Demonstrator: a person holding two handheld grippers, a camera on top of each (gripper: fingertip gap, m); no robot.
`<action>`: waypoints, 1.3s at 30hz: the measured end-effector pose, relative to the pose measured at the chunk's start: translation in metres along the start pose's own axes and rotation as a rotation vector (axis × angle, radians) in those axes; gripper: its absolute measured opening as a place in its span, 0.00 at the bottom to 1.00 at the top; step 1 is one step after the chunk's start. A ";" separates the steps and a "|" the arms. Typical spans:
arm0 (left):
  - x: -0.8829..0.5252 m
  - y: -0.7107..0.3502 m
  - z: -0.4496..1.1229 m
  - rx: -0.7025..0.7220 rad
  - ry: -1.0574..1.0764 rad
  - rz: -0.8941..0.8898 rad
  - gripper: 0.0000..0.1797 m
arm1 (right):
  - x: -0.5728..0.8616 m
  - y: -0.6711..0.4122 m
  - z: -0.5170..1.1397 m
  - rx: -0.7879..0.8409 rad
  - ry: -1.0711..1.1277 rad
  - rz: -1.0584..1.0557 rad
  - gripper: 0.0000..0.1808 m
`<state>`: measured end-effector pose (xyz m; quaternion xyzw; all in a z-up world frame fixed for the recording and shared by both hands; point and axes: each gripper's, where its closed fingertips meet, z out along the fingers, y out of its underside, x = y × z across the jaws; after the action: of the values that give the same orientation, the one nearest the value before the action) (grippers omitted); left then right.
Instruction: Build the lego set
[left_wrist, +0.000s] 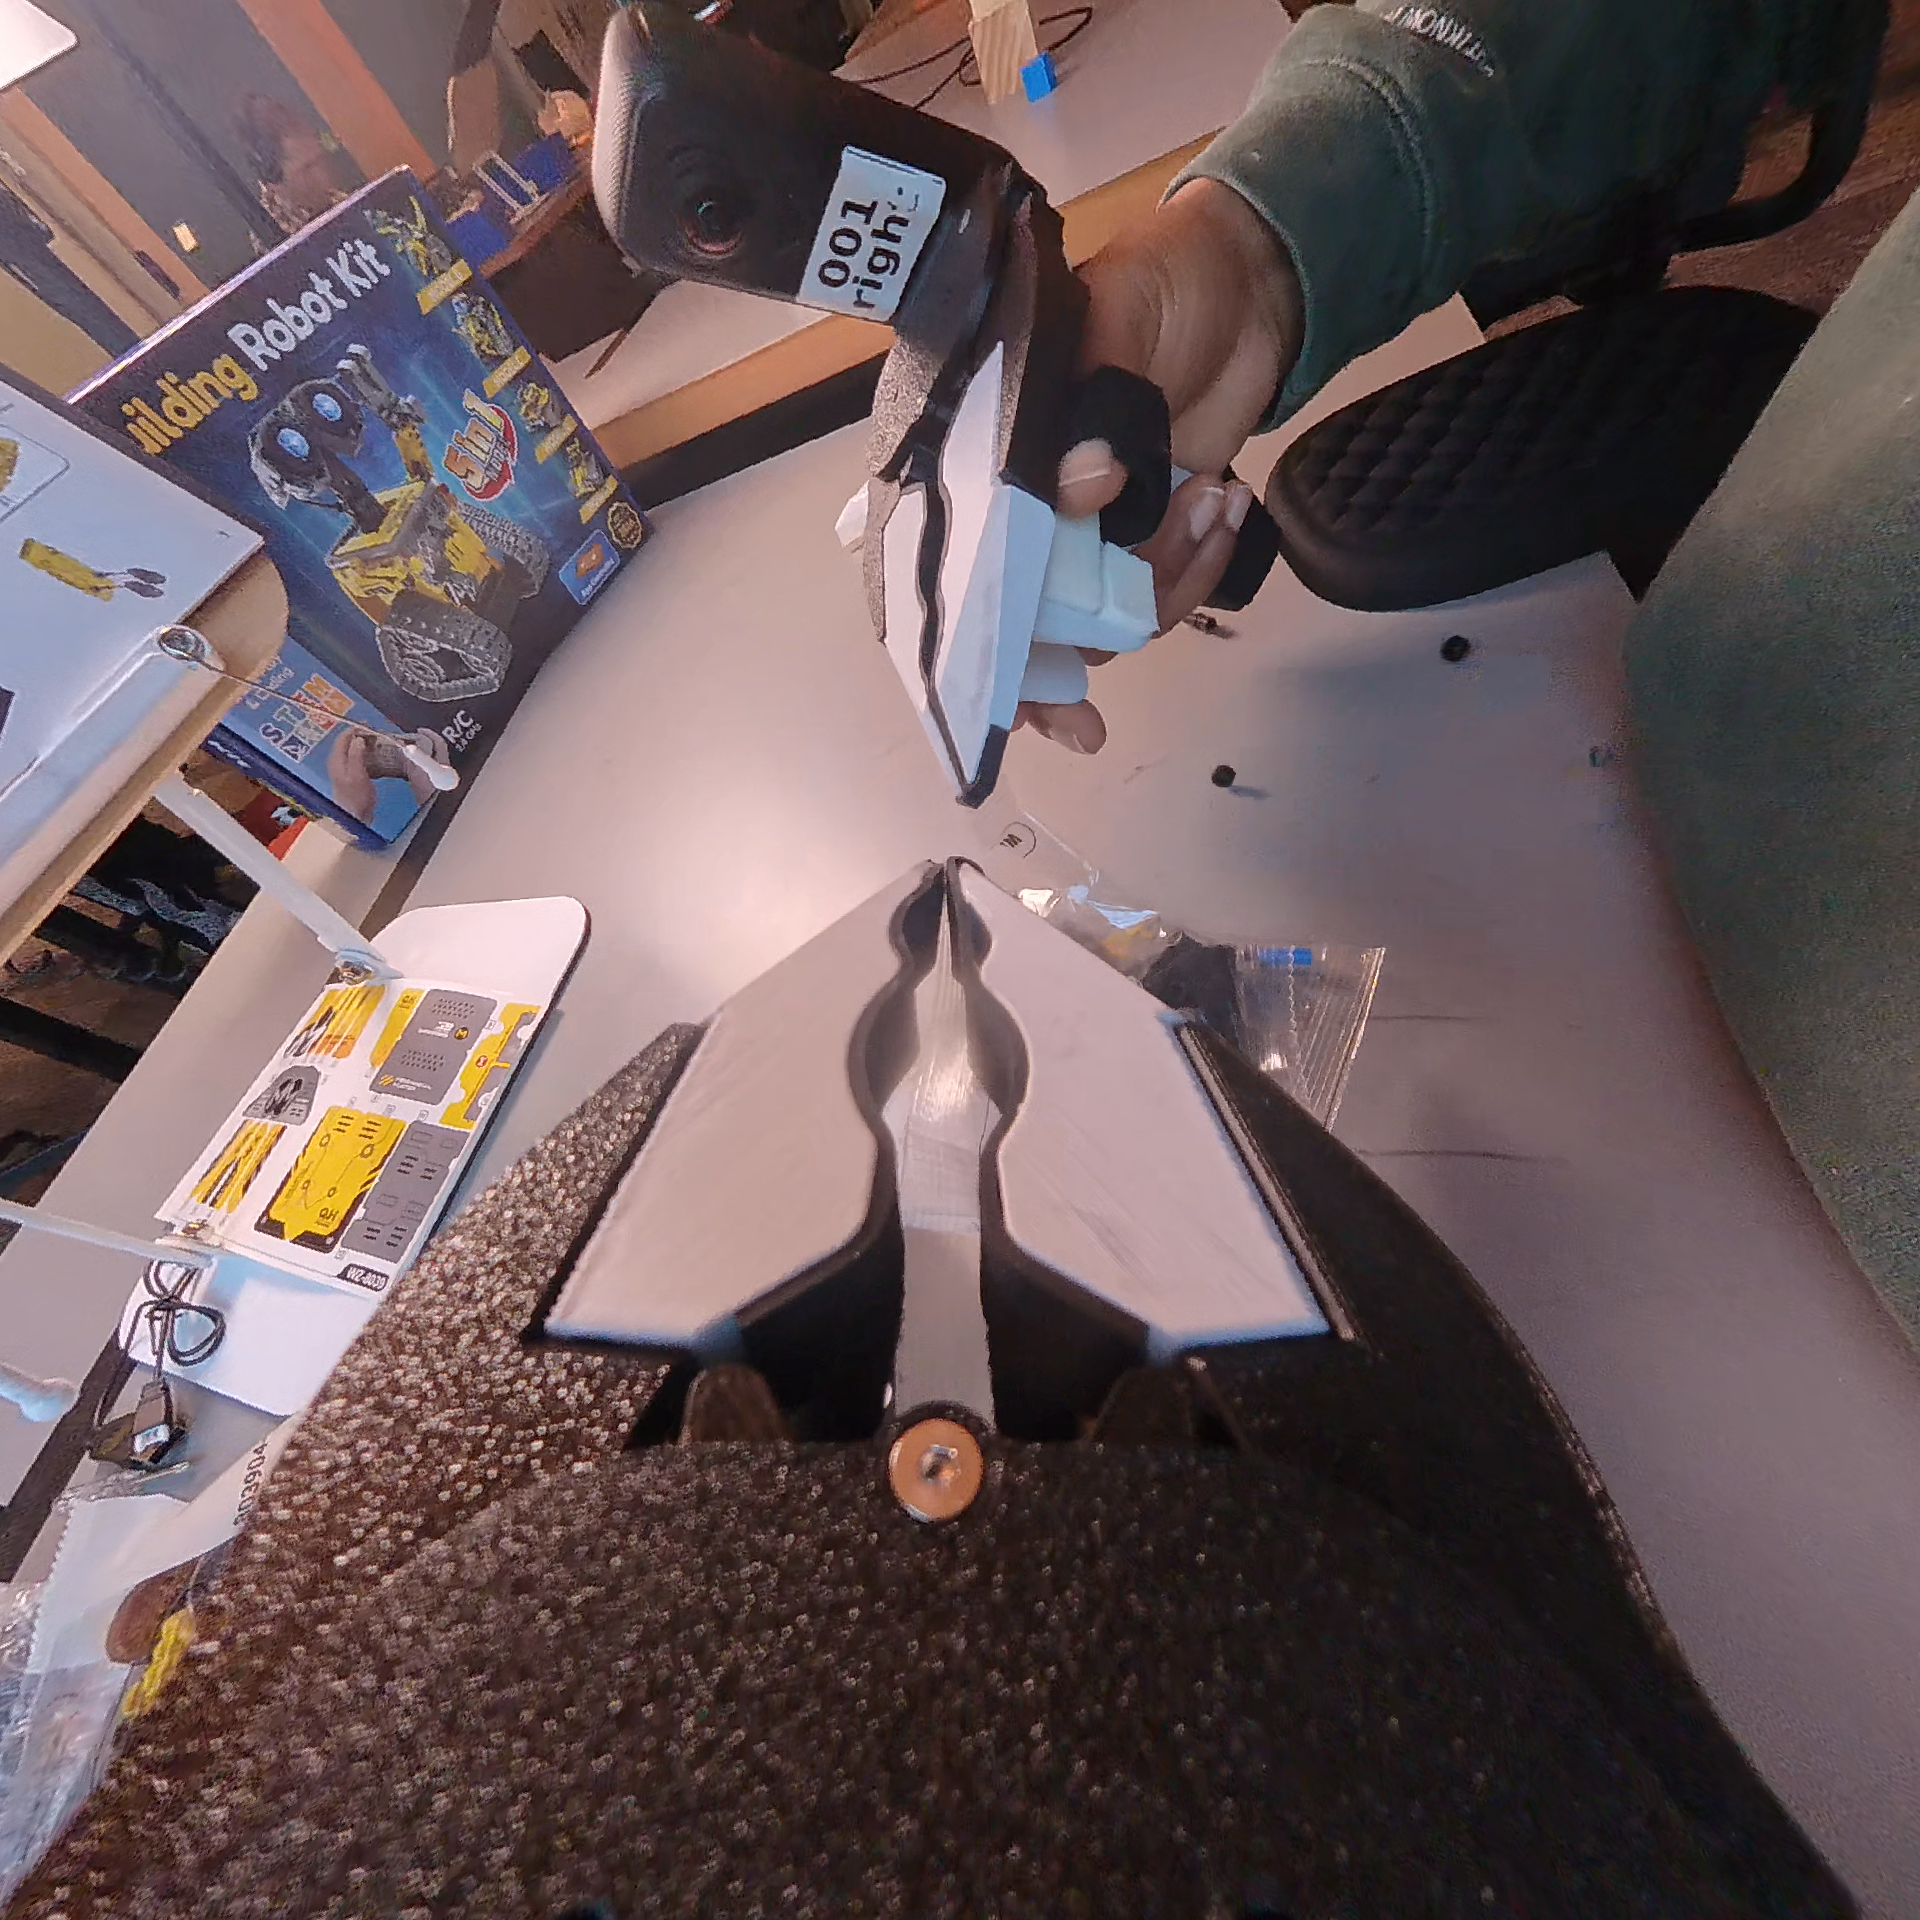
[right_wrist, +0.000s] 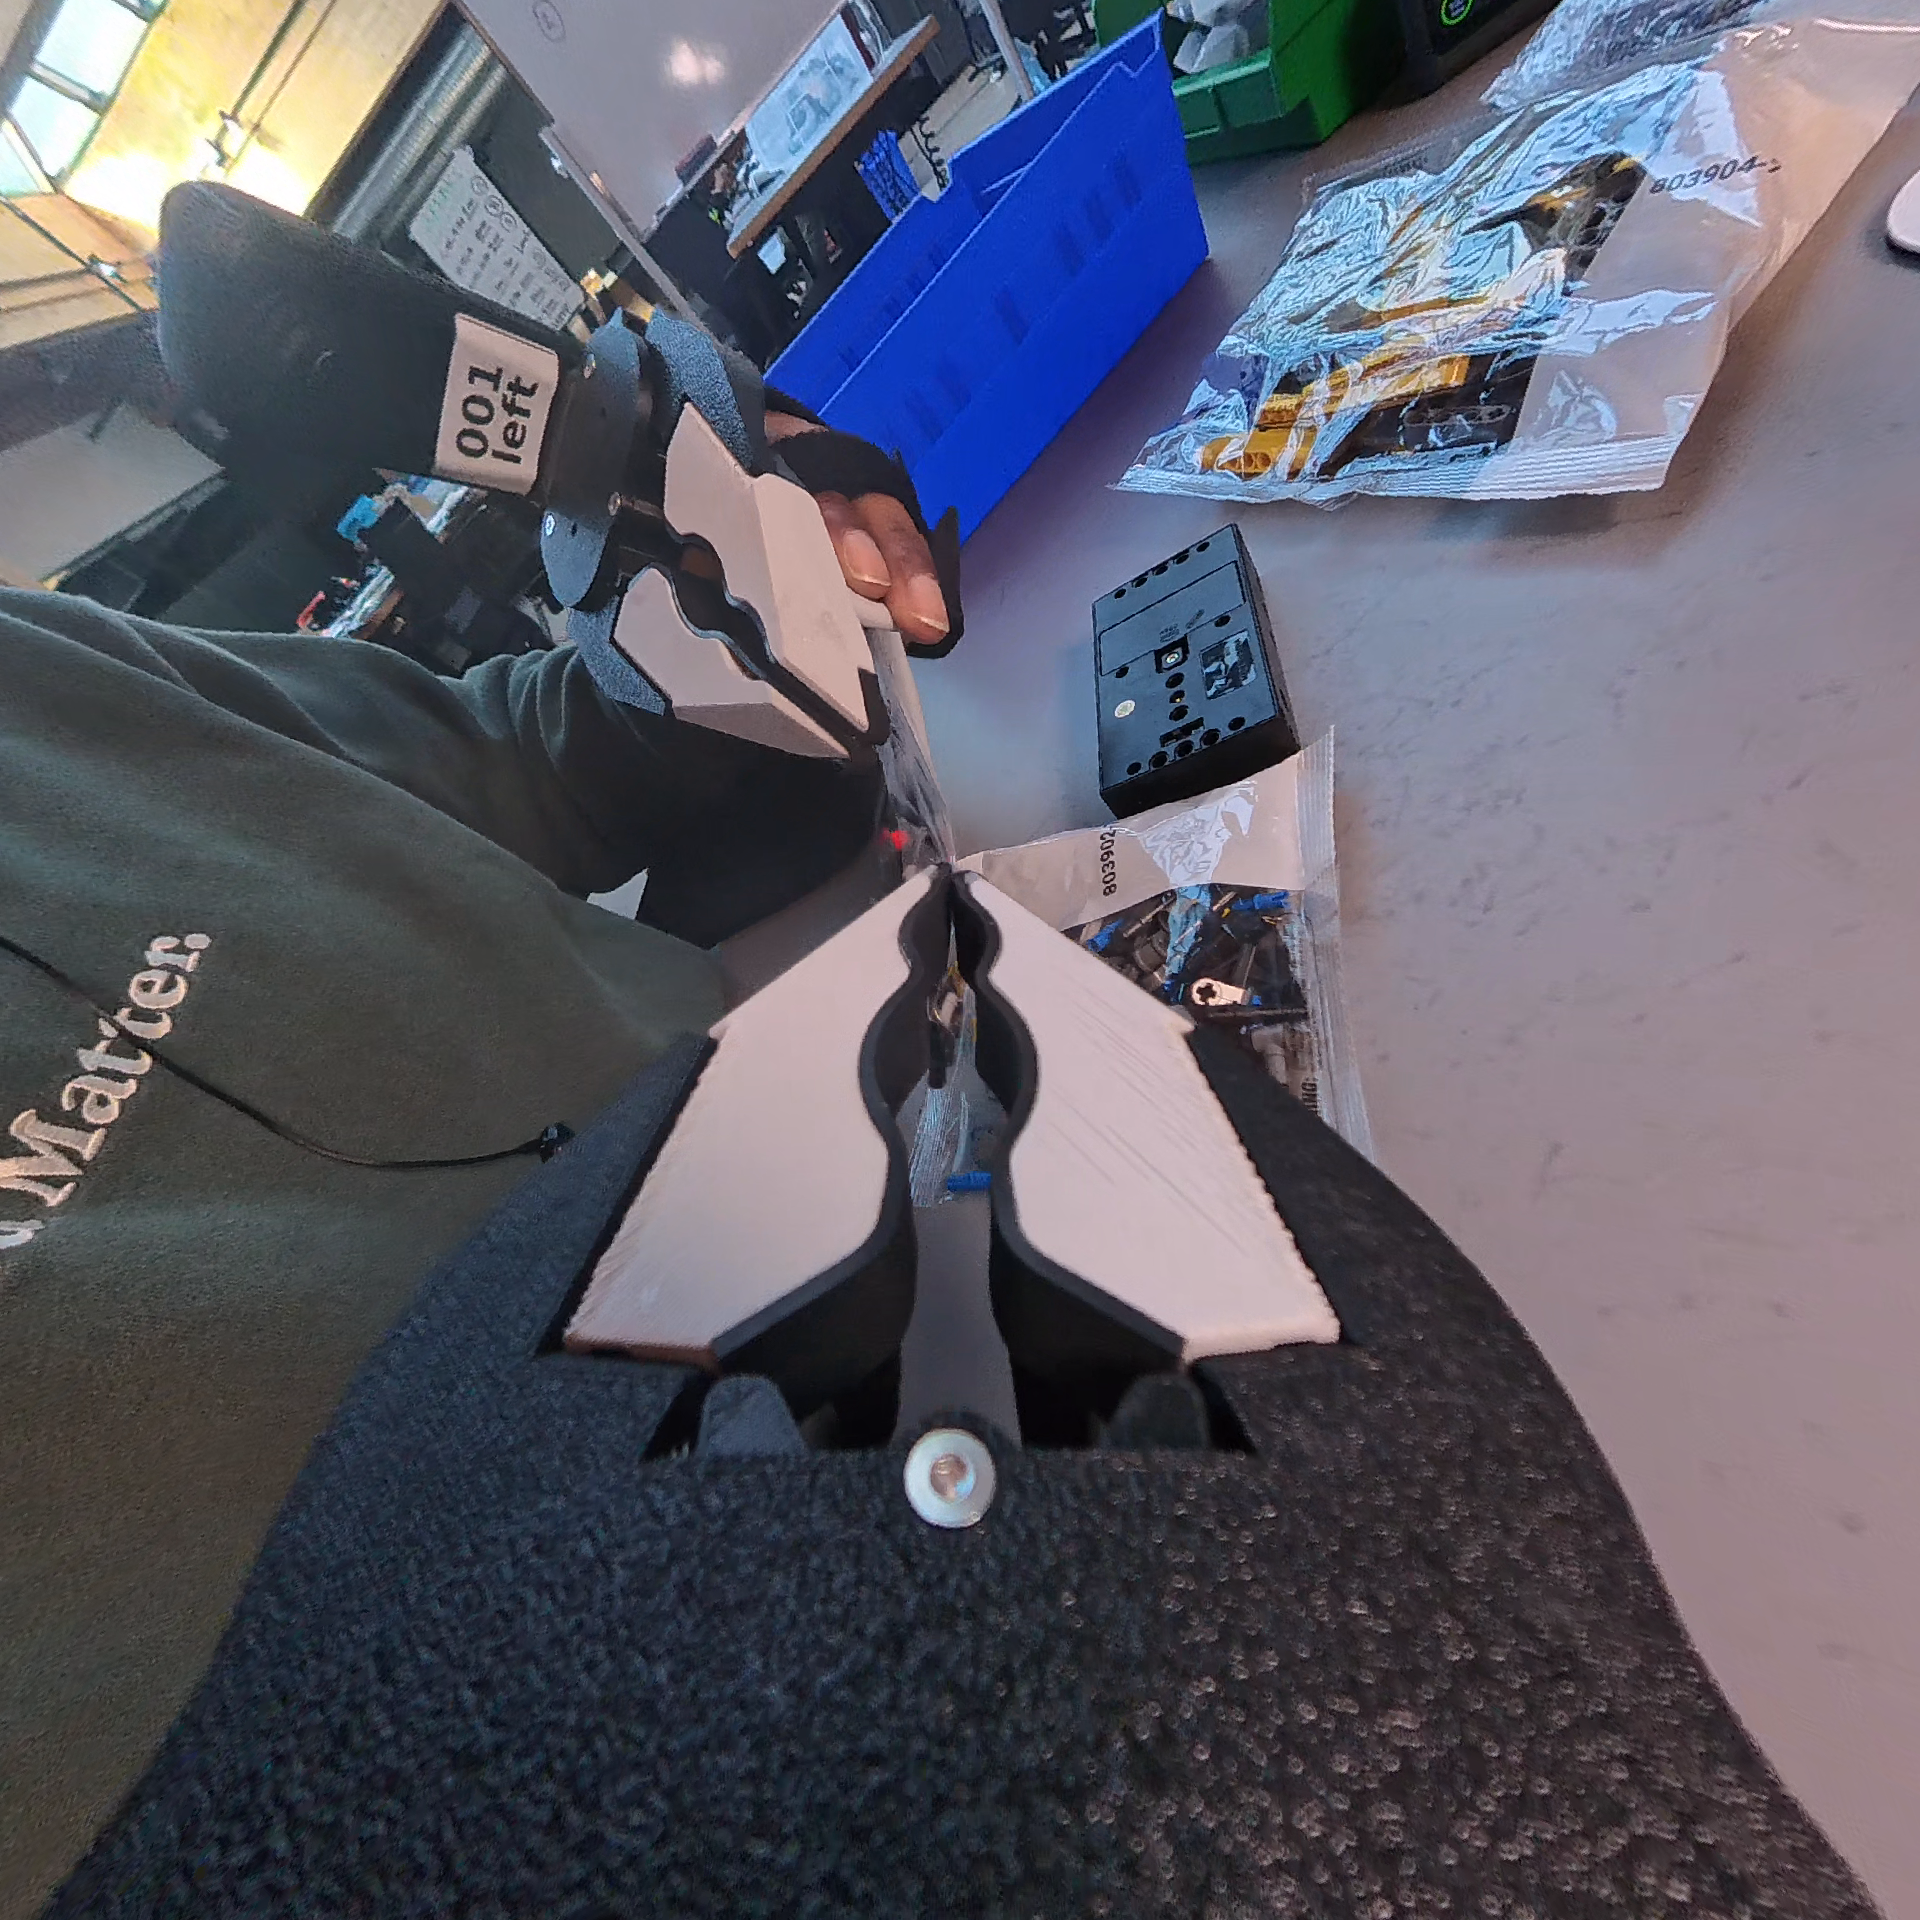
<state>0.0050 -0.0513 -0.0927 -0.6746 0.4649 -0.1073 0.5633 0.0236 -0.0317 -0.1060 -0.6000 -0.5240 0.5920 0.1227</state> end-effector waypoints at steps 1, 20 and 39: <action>-0.001 0.000 0.000 0.002 -0.001 -0.007 0.00 | 0.001 0.000 -0.001 0.002 0.005 -0.003 0.00; -0.008 0.003 -0.004 0.004 -0.018 -0.060 0.00 | 0.014 0.002 -0.007 -0.030 0.059 -0.076 0.00; -0.030 -0.017 -0.010 0.108 -0.063 -0.164 0.00 | -0.007 -0.031 -0.023 0.043 0.108 -0.258 0.14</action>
<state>-0.0095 -0.0370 -0.0638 -0.6821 0.3837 -0.1566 0.6024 0.0296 -0.0129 -0.0716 -0.5560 -0.5764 0.5492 0.2387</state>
